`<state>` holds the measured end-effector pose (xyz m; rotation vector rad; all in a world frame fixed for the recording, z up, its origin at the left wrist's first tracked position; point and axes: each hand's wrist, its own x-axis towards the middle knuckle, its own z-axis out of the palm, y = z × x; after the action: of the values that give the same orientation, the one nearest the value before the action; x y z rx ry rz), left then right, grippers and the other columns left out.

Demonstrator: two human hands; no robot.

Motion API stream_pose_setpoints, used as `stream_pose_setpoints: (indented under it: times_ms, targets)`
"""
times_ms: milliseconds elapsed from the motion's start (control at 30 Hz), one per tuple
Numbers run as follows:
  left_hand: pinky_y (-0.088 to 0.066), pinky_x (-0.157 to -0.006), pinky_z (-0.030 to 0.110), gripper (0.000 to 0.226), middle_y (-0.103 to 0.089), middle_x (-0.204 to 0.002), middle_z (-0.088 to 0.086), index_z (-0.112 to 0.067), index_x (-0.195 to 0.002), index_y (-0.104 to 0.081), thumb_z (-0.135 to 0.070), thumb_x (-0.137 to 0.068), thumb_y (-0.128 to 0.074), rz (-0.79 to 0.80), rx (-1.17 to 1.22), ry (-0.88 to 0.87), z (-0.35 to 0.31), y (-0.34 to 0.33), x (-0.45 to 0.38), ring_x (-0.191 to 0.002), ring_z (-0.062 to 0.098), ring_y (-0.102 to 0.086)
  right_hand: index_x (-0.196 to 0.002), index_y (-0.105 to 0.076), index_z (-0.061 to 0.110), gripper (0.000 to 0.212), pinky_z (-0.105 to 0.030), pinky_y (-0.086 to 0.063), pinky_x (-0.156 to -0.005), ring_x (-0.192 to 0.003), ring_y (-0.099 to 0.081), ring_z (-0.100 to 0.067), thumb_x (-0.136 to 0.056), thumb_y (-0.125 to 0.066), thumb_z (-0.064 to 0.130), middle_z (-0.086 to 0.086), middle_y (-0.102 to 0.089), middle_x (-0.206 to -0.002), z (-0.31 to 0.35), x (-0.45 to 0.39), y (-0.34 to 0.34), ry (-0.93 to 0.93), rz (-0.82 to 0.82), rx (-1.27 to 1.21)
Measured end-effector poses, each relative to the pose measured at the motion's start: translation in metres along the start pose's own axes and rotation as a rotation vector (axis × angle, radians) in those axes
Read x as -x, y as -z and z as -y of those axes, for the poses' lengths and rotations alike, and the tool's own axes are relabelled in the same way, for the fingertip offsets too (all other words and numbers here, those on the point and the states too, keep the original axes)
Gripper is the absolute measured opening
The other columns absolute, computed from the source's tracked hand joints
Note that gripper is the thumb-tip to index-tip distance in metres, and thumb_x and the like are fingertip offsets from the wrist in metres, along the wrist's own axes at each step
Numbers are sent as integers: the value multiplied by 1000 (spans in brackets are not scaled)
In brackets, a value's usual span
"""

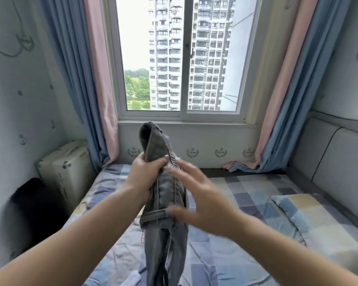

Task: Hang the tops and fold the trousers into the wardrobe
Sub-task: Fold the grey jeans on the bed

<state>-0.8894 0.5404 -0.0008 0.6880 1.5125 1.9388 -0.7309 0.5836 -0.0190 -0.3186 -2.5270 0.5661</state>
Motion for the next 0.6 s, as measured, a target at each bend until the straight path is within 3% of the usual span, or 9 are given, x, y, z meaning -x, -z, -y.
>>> stream_pose_setpoints:
  times_ms: [67, 133, 233, 300, 367, 433, 533, 600]
  targets:
    - [-56, -79, 47, 16, -68, -86, 20, -3, -99, -63, -2, -84, -67, -43, 30, 42, -3, -7, -3, -75, 31, -65, -144, 2, 53, 98, -25, -13, -115, -145, -1, -4, -71, -62, 68, 18, 10, -157, -10, 22, -10, 24, 79, 93]
    - [-56, -77, 46, 17, -66, -80, 17, -3, -101, -62, -2, -85, -65, -60, 58, 75, -3, -18, 0, -69, 30, -64, -139, 7, 59, 98, -24, -15, -115, -145, -1, -3, -69, -61, 69, 19, 11, -156, -15, 31, -15, 11, 33, 69]
    - [-58, -65, 37, 25, -67, -79, 15, -1, -110, -60, -12, -88, -63, 17, 105, 126, -5, -31, 12, -63, 27, -65, -142, -32, 40, 68, -19, -26, -113, -141, -24, -2, -82, -61, 51, 15, -25, -152, -17, 27, -13, 7, -207, -215]
    - [-54, -60, 32, 41, -65, -86, 15, -2, -115, -58, -34, -91, -57, 168, 177, 185, -9, -38, 23, -67, 25, -63, -126, -56, 34, 38, -22, -36, -107, -128, -45, -2, -89, -57, 32, 15, -55, -133, -15, 24, -3, -71, -279, -508]
    - [-51, -67, 34, 54, -64, -98, 12, -12, -119, -55, -54, -86, -50, 259, 223, 184, -11, -46, 34, -82, 25, -63, -108, -67, 27, 20, -34, -46, -101, -109, -62, -14, -92, -57, 30, 3, -70, -110, -11, 22, 10, -206, -327, -878]
    - [-52, -78, 38, 71, -63, -116, 7, -22, -131, -44, -62, -75, -59, 313, 287, 115, -11, -53, 43, -104, 23, -63, -107, -67, 14, 27, -46, -48, -97, -101, -66, -27, -88, -55, 30, -11, -72, -104, -11, 19, 26, -344, -390, -1223]
    - [-54, -80, 21, 98, -58, -123, -15, -41, -139, -29, -42, -59, -86, 387, -83, -112, -6, -60, 56, -107, -5, -61, -117, -61, 8, 33, -41, -57, -84, -97, -69, -30, -96, -44, 27, -13, -72, -104, -17, 18, 53, -428, -417, -1458]
    - [-52, -90, 24, 97, -46, -132, -24, -49, -140, -26, -20, -68, -84, 373, -288, -274, 1, -68, 62, -116, -8, -54, -119, -60, 10, 33, -39, -59, -76, -96, -69, -30, -97, -42, 28, -14, -72, -105, -23, 20, 67, -456, -420, -1524]
